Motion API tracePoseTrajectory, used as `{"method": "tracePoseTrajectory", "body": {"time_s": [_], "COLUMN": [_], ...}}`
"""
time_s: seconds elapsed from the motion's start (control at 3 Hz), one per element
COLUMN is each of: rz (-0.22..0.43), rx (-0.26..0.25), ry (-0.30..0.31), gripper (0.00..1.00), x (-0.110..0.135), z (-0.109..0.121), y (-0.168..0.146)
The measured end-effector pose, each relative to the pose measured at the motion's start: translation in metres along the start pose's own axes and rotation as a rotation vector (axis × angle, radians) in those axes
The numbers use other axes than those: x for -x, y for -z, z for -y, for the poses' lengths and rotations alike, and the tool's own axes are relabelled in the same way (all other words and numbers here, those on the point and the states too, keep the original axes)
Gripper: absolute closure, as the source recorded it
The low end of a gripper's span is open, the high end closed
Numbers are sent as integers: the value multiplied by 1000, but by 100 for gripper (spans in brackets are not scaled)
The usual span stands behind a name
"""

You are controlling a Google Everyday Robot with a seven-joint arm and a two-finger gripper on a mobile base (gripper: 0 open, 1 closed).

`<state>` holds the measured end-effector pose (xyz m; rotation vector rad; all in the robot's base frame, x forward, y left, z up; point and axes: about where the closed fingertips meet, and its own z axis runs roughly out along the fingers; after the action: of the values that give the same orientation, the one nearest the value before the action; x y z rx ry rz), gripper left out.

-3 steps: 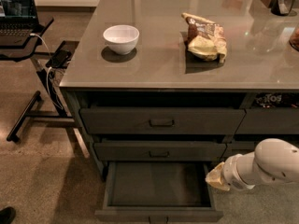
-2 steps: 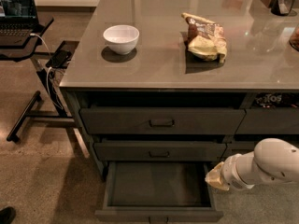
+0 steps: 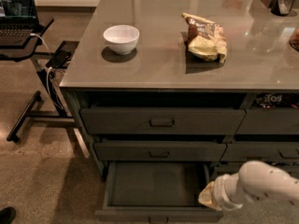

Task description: Close bottom drawer

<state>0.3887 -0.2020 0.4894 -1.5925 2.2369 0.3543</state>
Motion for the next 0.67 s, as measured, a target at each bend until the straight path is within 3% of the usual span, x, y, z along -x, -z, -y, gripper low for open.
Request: {"method": "tracePoseTrajectory", "body": {"time_s": [0.33, 0.67], "rz": [42, 82], "rx": [-23, -73], "ry": [78, 50], "gripper": [100, 100], "x": [-34, -61], "z": [-30, -40], "y": [-51, -96]}}
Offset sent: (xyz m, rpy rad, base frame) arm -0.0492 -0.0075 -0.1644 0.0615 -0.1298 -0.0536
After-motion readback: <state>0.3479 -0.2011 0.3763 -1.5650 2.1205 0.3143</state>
